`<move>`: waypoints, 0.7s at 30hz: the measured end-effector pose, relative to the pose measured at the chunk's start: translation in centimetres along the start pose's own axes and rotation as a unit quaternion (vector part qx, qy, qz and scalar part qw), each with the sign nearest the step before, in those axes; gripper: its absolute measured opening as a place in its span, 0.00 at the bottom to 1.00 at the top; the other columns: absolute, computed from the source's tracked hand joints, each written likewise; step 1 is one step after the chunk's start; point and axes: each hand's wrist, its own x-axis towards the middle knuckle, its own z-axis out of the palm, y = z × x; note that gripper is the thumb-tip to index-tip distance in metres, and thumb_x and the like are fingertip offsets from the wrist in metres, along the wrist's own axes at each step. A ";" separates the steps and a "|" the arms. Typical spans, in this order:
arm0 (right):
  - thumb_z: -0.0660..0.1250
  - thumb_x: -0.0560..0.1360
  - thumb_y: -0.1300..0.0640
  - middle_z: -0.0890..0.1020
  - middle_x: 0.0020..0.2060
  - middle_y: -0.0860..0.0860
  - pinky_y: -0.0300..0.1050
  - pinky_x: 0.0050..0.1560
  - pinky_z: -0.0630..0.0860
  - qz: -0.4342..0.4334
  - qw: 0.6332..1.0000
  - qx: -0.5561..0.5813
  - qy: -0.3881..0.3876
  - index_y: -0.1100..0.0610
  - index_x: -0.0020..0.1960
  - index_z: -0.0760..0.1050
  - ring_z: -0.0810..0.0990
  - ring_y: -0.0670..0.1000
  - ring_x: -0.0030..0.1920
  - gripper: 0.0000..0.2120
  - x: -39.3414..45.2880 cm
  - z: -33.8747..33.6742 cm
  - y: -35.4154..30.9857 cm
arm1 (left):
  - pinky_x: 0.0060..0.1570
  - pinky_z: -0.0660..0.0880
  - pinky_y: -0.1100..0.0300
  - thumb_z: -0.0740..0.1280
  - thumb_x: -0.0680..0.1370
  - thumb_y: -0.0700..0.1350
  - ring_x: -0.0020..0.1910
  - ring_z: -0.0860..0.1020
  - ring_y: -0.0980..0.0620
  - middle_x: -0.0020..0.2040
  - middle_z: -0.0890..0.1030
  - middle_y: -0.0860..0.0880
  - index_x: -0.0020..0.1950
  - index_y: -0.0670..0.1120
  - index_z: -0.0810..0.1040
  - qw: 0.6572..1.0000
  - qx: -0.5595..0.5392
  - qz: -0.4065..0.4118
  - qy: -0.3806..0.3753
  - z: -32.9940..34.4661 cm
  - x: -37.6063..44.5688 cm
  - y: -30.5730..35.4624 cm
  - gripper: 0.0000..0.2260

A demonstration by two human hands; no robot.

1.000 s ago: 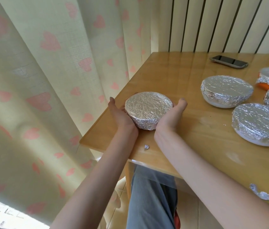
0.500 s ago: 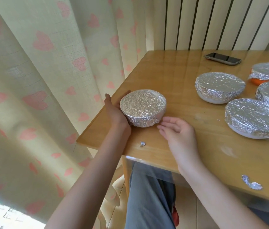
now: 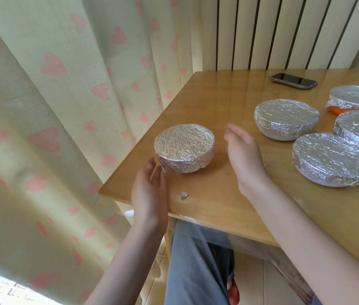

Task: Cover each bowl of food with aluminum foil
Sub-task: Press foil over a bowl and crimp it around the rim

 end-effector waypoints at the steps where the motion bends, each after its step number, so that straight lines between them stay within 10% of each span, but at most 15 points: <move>1: 0.56 0.79 0.63 0.72 0.67 0.48 0.36 0.64 0.65 -0.016 1.000 -0.024 -0.007 0.55 0.71 0.67 0.70 0.44 0.66 0.21 0.3 0.0 0.0 | 0.62 0.74 0.60 0.62 0.81 0.36 0.63 0.78 0.51 0.67 0.77 0.47 0.58 0.43 0.76 0.997 0.067 0.030 0.013 0.0 0.0 -0.3 0.09; 5: 0.56 0.76 0.64 0.76 0.64 0.50 0.44 0.65 0.69 -0.017 0.996 -0.072 -0.041 0.55 0.69 0.70 0.74 0.47 0.63 0.22 1.2 0.1 0.9 | 0.42 0.79 0.69 0.58 0.77 0.26 0.40 0.83 0.58 0.38 0.85 0.53 0.59 0.41 0.78 0.999 0.018 -0.041 -0.001 -0.1 0.2 1.3 0.17; 12: 0.56 0.77 0.48 0.77 0.40 0.53 0.46 0.45 0.68 0.021 0.993 -0.078 -0.090 0.63 0.46 0.74 0.75 0.51 0.42 0.18 3.8 1.1 0.4 | 0.59 0.76 0.58 0.61 0.77 0.28 0.55 0.83 0.44 0.43 0.85 0.42 0.64 0.38 0.71 0.993 -0.062 -0.103 -0.016 0.3 -1.1 1.8 0.17; 17: 0.53 0.79 0.40 0.81 0.57 0.56 0.44 0.46 0.72 0.050 0.984 -0.084 -0.151 0.56 0.65 0.74 0.79 0.55 0.57 0.25 5.9 1.6 -0.9 | 0.53 0.79 0.59 0.56 0.78 0.26 0.57 0.82 0.43 0.54 0.82 0.34 0.69 0.35 0.66 0.979 -0.108 -0.156 -0.069 2.3 -2.6 0.8 0.20; 21: 0.49 0.80 0.38 0.81 0.55 0.52 0.49 0.57 0.74 0.052 0.980 -0.085 -0.174 0.52 0.61 0.76 0.80 0.53 0.55 0.25 6.8 1.5 -1.5 | 0.49 0.81 0.60 0.56 0.77 0.26 0.56 0.82 0.44 0.56 0.81 0.37 0.70 0.36 0.67 0.975 -0.113 -0.174 -0.085 3.4 -3.3 0.4 0.21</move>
